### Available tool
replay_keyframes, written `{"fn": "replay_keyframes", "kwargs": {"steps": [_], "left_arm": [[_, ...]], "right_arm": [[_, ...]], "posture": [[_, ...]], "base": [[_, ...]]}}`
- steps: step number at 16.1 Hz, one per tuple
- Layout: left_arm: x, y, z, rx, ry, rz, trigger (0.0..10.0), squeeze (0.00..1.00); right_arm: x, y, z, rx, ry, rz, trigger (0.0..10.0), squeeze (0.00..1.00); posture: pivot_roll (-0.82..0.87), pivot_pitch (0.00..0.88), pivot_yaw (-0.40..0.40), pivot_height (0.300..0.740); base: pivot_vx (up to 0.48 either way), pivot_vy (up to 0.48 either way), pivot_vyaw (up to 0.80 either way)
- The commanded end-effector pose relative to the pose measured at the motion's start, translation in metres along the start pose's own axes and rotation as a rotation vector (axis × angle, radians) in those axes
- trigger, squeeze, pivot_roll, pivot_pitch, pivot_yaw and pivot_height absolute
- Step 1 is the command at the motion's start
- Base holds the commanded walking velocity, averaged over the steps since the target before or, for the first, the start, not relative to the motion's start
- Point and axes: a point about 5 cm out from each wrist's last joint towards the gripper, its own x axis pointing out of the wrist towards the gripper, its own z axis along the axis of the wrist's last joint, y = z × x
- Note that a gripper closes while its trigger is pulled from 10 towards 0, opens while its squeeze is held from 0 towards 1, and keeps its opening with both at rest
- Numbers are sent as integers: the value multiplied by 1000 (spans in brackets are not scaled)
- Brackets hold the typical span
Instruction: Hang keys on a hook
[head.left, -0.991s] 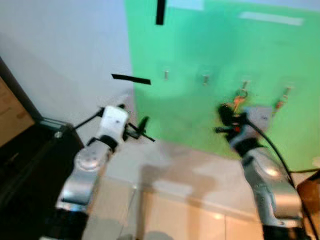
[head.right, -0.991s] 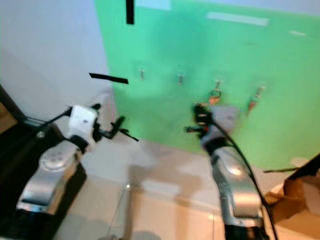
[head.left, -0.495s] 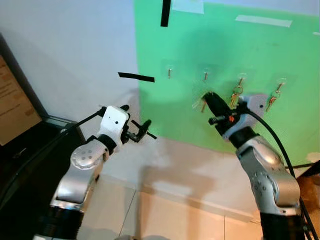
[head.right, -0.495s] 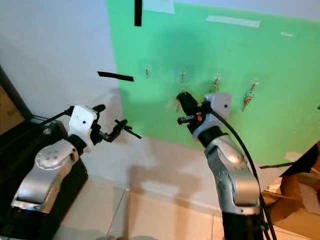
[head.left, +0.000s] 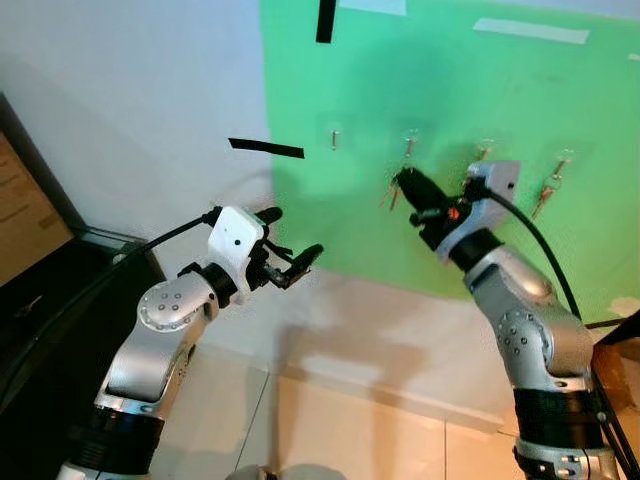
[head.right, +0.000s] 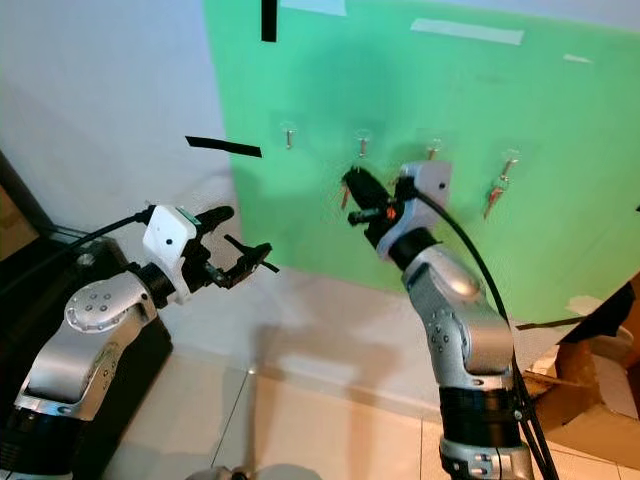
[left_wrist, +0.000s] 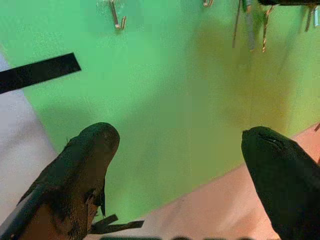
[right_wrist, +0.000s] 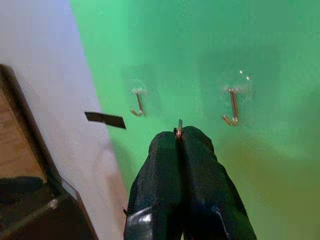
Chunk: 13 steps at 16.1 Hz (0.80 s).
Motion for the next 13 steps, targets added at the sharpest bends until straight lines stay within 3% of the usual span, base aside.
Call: {"fn": "replay_keyframes", "kwargs": {"steps": [1, 13], "left_arm": [[0, -2, 4, 9, -7, -21, 10000, 27], [0, -3, 6, 3, -4, -49, 10000, 24]], "right_arm": [[1, -2, 1, 21, 3, 1, 10000, 0], [19, -12, 3, 179, -5, -67, 10000, 0]], "posture": [[-54, 0, 6, 740], [-57, 0, 16, 740]], "base": [[0, 0, 0], [0, 0, 0]]}}
